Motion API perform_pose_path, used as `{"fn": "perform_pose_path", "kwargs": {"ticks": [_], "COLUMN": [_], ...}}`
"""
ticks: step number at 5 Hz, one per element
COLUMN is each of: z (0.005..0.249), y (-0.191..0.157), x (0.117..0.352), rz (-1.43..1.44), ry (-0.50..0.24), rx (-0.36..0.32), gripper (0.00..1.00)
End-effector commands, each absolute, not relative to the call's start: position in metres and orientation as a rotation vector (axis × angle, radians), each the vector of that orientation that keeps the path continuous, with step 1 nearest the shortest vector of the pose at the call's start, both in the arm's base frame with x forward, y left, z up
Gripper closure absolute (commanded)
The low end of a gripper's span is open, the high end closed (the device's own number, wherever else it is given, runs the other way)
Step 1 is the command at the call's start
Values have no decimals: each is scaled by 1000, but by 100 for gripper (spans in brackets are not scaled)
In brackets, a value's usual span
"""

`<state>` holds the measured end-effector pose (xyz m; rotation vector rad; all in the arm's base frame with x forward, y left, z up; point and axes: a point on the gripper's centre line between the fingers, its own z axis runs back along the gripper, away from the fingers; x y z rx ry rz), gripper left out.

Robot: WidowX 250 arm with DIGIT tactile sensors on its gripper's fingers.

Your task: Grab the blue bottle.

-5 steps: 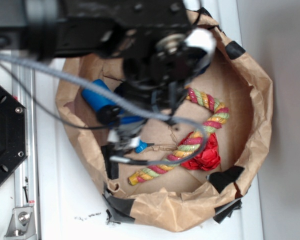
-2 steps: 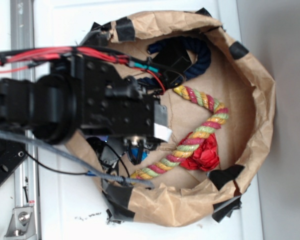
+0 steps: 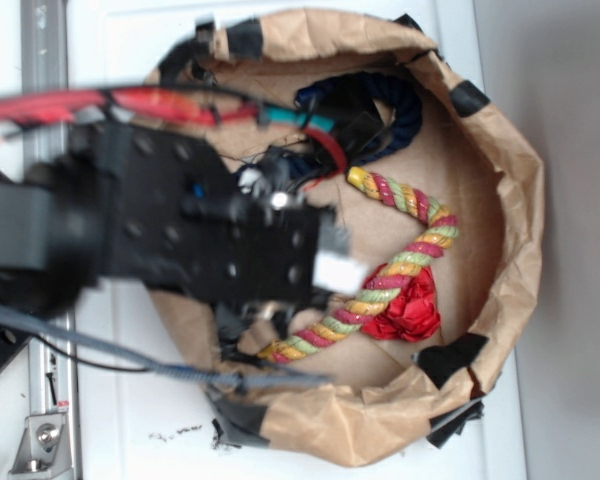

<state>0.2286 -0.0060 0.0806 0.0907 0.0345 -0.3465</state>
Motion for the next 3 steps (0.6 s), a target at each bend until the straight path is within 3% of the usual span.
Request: {"fn": "perform_pose_path", "kwargs": {"ticks": [1, 2, 3], "z": [166, 160, 150], "y": [31, 28, 23], "x": [236, 232, 225], "rz": [-64, 31, 114], "ry": [-173, -182, -154], "rx": [59, 57, 102], "gripper": [100, 100, 100]}}
